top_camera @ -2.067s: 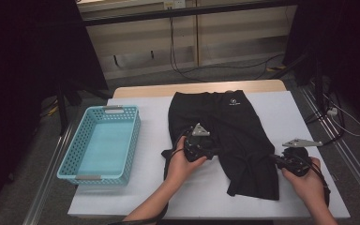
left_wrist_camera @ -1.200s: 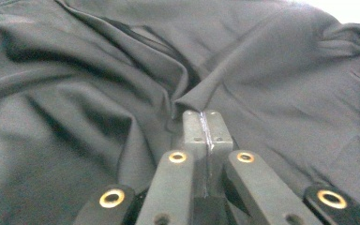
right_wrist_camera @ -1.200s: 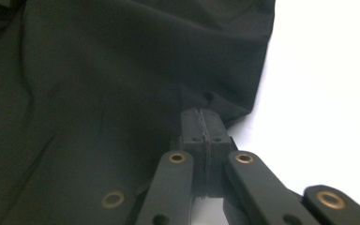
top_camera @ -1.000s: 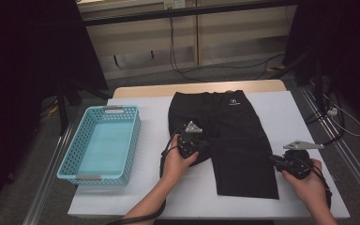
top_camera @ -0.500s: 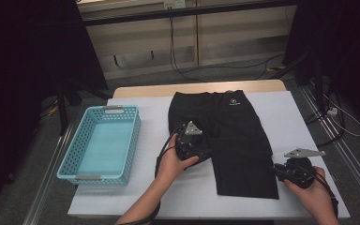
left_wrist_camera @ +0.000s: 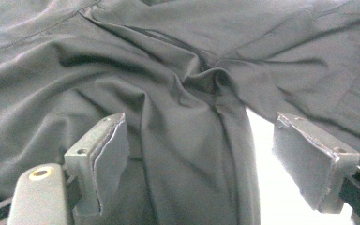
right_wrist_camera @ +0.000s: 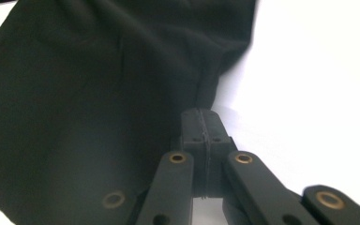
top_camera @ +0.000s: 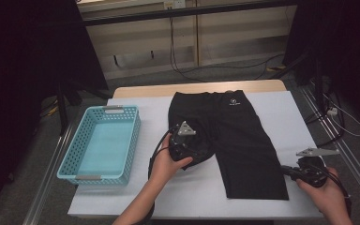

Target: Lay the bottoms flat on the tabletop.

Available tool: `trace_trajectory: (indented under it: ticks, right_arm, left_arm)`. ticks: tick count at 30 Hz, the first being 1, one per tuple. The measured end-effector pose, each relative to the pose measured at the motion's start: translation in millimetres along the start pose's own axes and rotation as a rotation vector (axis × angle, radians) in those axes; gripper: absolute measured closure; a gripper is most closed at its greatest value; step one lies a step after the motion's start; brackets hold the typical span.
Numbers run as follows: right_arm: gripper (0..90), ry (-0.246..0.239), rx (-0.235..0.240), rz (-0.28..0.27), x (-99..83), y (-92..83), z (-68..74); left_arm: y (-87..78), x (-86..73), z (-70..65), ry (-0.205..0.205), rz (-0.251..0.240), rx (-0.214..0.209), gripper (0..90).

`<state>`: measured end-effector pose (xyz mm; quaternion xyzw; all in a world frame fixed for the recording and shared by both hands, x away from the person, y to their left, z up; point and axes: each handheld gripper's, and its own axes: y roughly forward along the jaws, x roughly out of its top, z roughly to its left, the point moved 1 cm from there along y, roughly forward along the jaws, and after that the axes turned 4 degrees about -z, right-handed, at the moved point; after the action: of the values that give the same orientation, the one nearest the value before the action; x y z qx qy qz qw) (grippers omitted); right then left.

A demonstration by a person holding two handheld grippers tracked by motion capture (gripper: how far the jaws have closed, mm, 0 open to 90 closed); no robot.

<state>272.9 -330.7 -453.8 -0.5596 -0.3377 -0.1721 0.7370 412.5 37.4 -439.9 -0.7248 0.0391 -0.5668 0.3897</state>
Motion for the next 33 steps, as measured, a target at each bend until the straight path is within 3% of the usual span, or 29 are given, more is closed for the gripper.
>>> trace_trajectory:
  ticks: [3,12,13,15,19,23,26,27,29,33]
  right_arm:
    - [90.0,0.009,0.004,0.008,-3.4,-0.6,-5.4]
    - [88.6,-0.002,0.003,0.013,-3.1,-1.1,-3.7]
    - [72.3,-0.009,-0.025,-0.002,-1.8,-1.1,-4.1]
    - [67.3,-0.010,-0.053,-0.017,-0.6,-0.9,-4.8]
    - [62.4,-0.001,-0.064,-0.047,5.5,5.8,-3.0]
    - [64.8,-0.001,-0.072,-0.054,9.7,11.7,-1.1]
    - [71.3,0.005,-0.088,-0.048,14.2,18.6,-0.6]
    - [74.2,0.002,-0.085,-0.043,14.8,21.1,-0.9]
    - [89.0,0.003,-0.082,-0.034,16.4,22.5,-1.7]
    - [90.0,-0.005,-0.067,-0.025,14.3,18.8,-3.5]
  left_arm:
    - [1.7,-1.0,-0.1,0.003,0.006,0.002,19.2]
    - [2.4,0.2,-3.1,0.006,0.007,-0.005,19.0]
    - [2.2,0.6,-3.1,0.008,0.006,-0.007,19.0]
    - [1.6,1.4,-2.5,0.005,0.005,-0.006,19.0]
    - [0.6,1.9,-0.8,0.001,0.006,0.001,18.7]
    - [-1.3,1.8,1.3,0.002,0.007,0.007,18.5]
    - [-2.9,0.7,3.9,-0.002,0.013,0.011,18.3]
    - [-3.8,0.3,4.9,0.000,0.018,0.014,18.1]
    - [-6.3,-0.4,7.6,-0.006,0.019,0.019,17.9]
    - [-9.2,-0.9,8.7,-0.012,0.016,0.021,17.7]
